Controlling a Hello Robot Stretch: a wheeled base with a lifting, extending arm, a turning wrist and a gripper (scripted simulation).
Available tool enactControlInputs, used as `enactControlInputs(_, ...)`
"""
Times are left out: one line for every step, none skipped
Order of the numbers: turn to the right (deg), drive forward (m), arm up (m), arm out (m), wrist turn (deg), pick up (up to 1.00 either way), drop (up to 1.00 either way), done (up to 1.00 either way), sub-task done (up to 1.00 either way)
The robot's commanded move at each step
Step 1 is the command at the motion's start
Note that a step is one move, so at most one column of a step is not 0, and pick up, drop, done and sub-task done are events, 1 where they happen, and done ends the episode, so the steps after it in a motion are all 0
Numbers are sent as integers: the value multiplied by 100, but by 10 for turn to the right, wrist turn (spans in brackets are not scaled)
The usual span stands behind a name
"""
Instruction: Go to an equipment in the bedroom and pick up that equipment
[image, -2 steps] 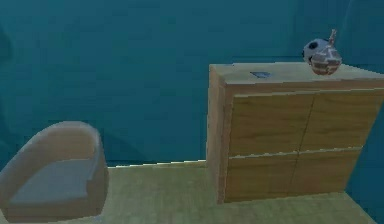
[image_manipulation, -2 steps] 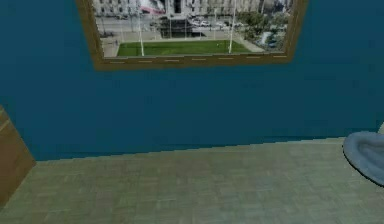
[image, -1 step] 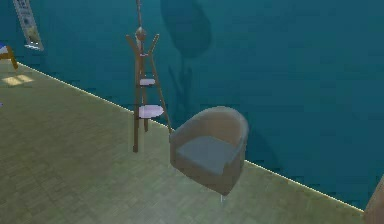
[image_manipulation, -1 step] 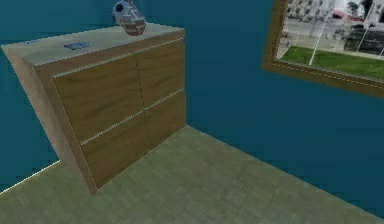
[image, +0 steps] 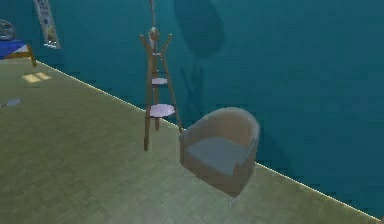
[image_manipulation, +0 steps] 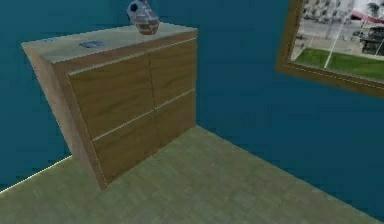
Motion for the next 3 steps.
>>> enactControlInputs(0,35,0,0,0,0,0,0,0)
enactControlInputs(-360,0,0,0,0,0,0,0,0)
enactControlInputs(0,100,0,0,0,0,0,0,0)
